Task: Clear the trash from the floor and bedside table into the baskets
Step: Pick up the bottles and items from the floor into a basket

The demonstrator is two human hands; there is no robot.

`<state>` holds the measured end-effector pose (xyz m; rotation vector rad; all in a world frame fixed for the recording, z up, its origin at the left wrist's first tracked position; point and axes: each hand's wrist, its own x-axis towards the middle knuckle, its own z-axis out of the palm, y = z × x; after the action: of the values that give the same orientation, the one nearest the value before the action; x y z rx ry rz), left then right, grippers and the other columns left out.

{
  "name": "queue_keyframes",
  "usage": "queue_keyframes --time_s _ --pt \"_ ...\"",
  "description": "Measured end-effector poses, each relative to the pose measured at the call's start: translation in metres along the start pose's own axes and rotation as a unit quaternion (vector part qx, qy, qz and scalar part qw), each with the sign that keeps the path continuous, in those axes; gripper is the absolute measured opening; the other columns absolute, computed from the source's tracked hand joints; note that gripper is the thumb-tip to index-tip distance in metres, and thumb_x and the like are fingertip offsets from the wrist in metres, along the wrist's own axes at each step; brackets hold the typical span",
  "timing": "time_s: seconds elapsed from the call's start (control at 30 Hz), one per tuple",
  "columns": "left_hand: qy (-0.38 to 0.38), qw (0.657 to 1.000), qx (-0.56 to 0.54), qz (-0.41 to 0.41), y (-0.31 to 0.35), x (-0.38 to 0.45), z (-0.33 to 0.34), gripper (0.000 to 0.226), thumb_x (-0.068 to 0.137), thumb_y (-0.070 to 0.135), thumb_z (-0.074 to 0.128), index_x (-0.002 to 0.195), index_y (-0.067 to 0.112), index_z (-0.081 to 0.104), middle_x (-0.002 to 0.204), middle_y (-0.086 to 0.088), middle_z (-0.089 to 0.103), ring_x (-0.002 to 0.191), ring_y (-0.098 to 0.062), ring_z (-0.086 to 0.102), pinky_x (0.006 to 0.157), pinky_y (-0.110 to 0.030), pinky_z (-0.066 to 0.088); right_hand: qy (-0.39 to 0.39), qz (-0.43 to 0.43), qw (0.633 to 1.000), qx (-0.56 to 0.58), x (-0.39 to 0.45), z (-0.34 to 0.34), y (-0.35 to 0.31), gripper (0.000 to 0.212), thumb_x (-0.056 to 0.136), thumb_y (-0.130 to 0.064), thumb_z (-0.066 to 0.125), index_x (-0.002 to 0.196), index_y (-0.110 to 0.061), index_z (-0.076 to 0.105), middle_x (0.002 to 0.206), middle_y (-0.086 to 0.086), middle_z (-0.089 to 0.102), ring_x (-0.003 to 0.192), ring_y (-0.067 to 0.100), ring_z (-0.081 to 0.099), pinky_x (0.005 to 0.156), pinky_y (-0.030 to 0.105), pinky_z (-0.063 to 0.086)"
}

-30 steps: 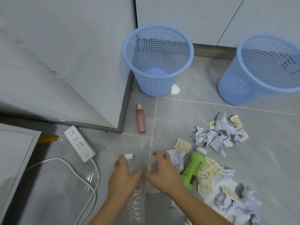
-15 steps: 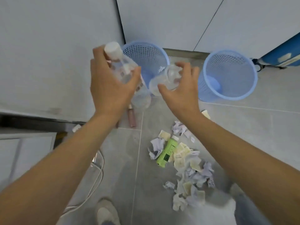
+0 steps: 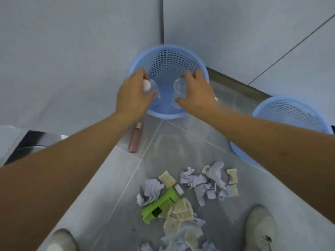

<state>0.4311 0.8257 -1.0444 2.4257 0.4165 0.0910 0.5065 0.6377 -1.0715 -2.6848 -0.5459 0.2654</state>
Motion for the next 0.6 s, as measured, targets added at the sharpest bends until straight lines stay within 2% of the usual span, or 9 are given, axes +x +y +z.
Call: queue_keyframes --time_s 0.1,0.17,0.23,0.37,0.43,0.53,0.6 --pt "-0.052 0.996 0.064 0.042 -0.006 0.014 0.01 0.037 0.08 0.021 0.078 0.11 0.009 0.058 0.109 -0.013 0.067 0.097 -0.034 0.063 0.075 -0.041 0.047 -0.021 -0.011 0.997 -0.069 0.008 0.004 0.004 0.071 0.073 -0.039 0.079 0.133 -0.018 0.049 0.133 0.013 0.05 0.12 0.037 0.053 0.096 0.046 0.042" --pt "-0.084 0.991 0.084 0.058 -0.003 0.019 0.012 0.044 0.081 0.025 0.076 0.118 0.01 0.059 0.118 -0.015 0.065 0.106 -0.034 0.061 0.081 -0.042 0.048 -0.02 -0.016 0.997 -0.072 0.009 0.003 0.003 0.069 0.074 -0.04 0.077 0.134 -0.018 0.051 0.132 0.013 0.051 0.123 0.037 0.051 0.097 0.047 0.041" --pt "-0.086 0.99 0.083 0.079 0.003 0.014 0.008 0.046 0.082 0.027 0.073 0.121 0.008 0.059 0.121 -0.015 0.062 0.11 -0.034 0.058 0.083 -0.042 0.046 0.013 -0.024 0.998 -0.049 -0.001 0.001 -0.003 0.06 0.074 -0.038 0.073 0.127 -0.016 0.057 0.126 0.012 0.055 0.117 0.035 0.054 0.092 0.047 0.045" --pt "-0.031 0.984 0.106 0.142 0.014 -0.029 -0.016 0.048 0.083 0.03 0.066 0.125 0.01 0.057 0.124 -0.013 0.058 0.114 -0.034 0.054 0.083 -0.049 0.049 0.077 -0.04 0.996 0.014 -0.046 -0.013 -0.027 0.04 0.074 -0.027 0.066 0.112 -0.012 0.062 0.111 0.011 0.059 0.103 0.032 0.058 0.08 0.048 0.05" --pt "-0.012 0.986 0.091 0.138 0.016 -0.055 -0.032 0.046 0.085 0.027 0.064 0.127 0.01 0.057 0.125 -0.013 0.056 0.115 -0.034 0.054 0.083 -0.049 0.049 0.095 -0.043 0.994 0.036 -0.076 -0.018 -0.041 0.033 0.075 -0.022 0.065 0.106 -0.011 0.062 0.106 0.011 0.059 0.097 0.033 0.058 0.073 0.048 0.05" --pt "-0.009 0.989 0.078 0.123 0.016 -0.101 -0.053 0.03 0.089 0.021 0.062 0.116 0.008 0.058 0.117 -0.015 0.054 0.11 -0.034 0.055 0.079 -0.049 0.05 0.061 0.004 0.993 0.101 -0.135 -0.018 -0.065 0.023 0.08 -0.018 0.066 0.102 -0.014 0.062 0.103 0.008 0.06 0.093 0.03 0.059 0.07 0.046 0.052" --pt "-0.048 0.99 0.075 0.107 0.006 -0.13 -0.059 0.017 0.093 0.022 0.059 0.105 0.01 0.057 0.109 -0.011 0.055 0.101 -0.03 0.056 0.075 -0.049 0.051 0.01 0.06 0.989 0.132 -0.175 -0.013 -0.08 0.02 0.083 -0.022 0.066 0.102 -0.017 0.062 0.1 0.003 0.06 0.091 0.026 0.061 0.072 0.043 0.053"
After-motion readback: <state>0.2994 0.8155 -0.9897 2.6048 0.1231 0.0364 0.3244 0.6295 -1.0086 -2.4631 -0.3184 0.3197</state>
